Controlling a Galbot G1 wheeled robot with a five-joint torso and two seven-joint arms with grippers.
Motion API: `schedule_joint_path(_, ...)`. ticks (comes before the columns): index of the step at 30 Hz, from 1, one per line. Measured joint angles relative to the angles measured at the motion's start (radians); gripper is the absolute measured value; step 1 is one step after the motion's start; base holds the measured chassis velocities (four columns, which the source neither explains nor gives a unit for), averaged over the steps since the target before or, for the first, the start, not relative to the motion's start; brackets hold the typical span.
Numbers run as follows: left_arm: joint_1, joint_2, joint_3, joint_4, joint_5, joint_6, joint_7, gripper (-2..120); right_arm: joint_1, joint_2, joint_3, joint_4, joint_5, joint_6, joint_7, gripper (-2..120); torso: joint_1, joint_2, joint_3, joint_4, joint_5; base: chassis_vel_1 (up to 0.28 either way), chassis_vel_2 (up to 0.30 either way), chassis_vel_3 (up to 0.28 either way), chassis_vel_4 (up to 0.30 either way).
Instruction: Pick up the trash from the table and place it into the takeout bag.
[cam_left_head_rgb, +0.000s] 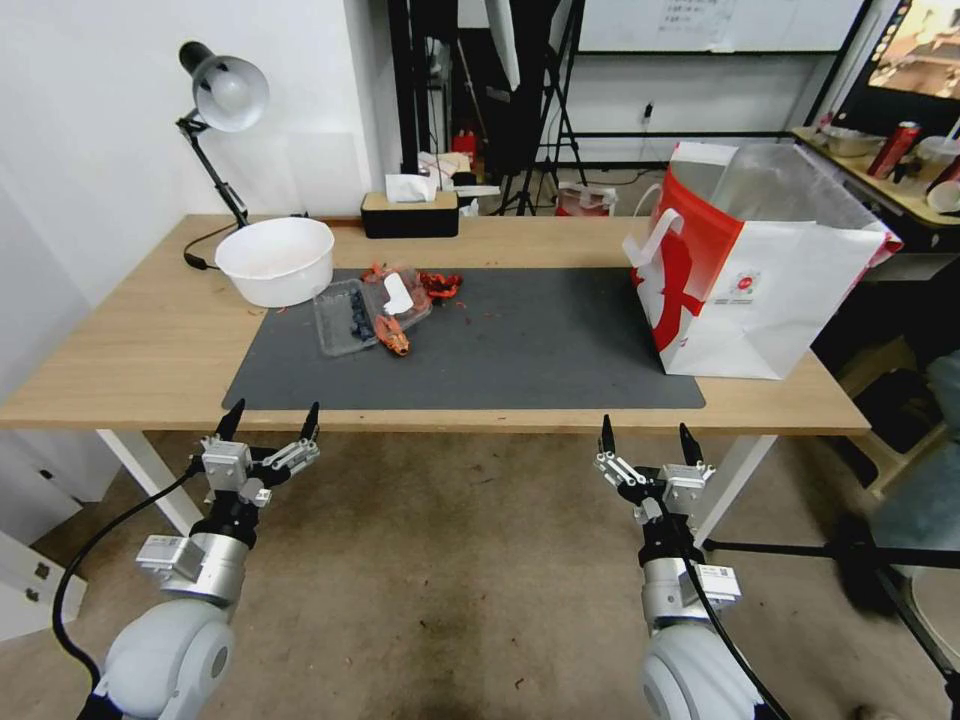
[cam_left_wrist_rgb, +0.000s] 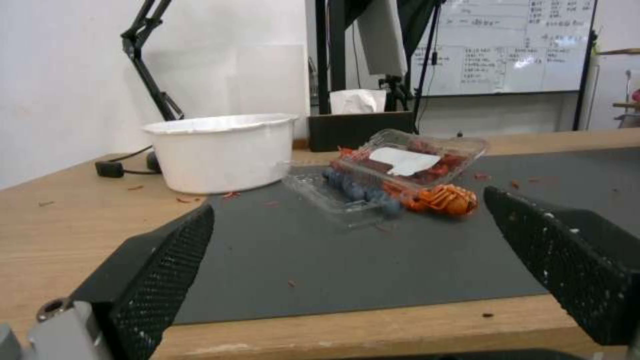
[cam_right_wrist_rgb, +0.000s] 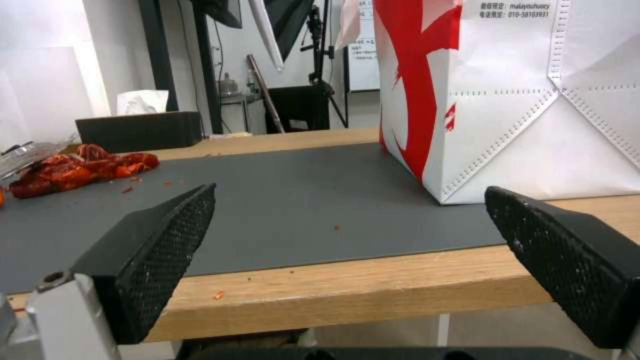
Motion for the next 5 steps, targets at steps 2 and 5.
schedule_joint_path(2,0.0,0.0,0.0,0.0,0.0,0.0,0.0,100,0.0,0.0,0.0,0.0,0.0,0.0,0.0,100,0.0,0.0,0.0,0.0,0.0,0.0,0.0,0.0,0.0)
schedule_joint_path(5,0.0,0.0,0.0,0.0,0.0,0.0,0.0,100,0.0,0.0,0.0,0.0,0.0,0.0,0.0,100,0.0,0.0,0.0,0.0,0.0,0.0,0.0,0.0,0.0)
